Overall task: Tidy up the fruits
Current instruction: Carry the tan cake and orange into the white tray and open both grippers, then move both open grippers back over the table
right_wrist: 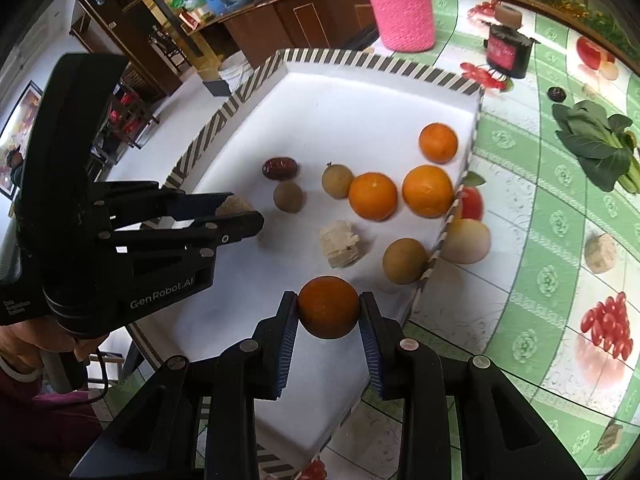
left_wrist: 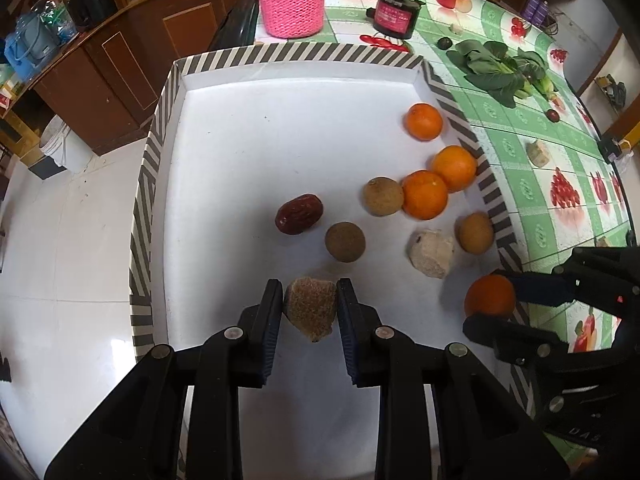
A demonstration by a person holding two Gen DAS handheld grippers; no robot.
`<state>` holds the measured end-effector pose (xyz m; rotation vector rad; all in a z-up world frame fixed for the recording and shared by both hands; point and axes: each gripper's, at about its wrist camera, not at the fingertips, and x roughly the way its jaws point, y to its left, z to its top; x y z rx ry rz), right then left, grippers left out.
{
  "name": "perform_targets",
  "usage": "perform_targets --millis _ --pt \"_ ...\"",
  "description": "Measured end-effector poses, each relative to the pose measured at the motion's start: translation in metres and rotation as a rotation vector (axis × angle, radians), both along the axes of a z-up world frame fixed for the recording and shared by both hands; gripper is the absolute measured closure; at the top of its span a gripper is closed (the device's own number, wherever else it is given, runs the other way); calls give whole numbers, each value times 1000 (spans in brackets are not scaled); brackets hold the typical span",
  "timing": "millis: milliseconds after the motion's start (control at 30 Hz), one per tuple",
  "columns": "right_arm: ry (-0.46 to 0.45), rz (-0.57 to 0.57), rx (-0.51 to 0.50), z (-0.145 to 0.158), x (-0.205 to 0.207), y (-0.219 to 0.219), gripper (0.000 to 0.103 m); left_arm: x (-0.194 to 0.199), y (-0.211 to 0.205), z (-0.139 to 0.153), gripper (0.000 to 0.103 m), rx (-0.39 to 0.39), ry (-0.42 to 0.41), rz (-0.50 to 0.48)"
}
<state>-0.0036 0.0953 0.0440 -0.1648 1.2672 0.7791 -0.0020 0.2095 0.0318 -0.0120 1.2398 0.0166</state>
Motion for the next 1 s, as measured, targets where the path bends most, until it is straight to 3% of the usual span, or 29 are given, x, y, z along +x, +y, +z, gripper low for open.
perform_targets --millis 300,600,667,733,800,1000 --pt "7 28 -35 -16 3 13 71 6 -1 -7 78 45 -3 7" --pt "-10 21 -20 -10 3 10 66 7 -1 -7 78 55 -3 26" --pt "-16 24 -15 -5 2 8 65 7 -1 -6 72 56 1 31" --pt "-21 24 -8 2 3 5 64 7 -1 -6 49 50 0 40" --pt "-33 23 -3 9 2 4 64 6 0 -3 37 46 -8 46" --pt "-60 -9 8 26 4 -13 60 6 -3 5 35 53 -27 52"
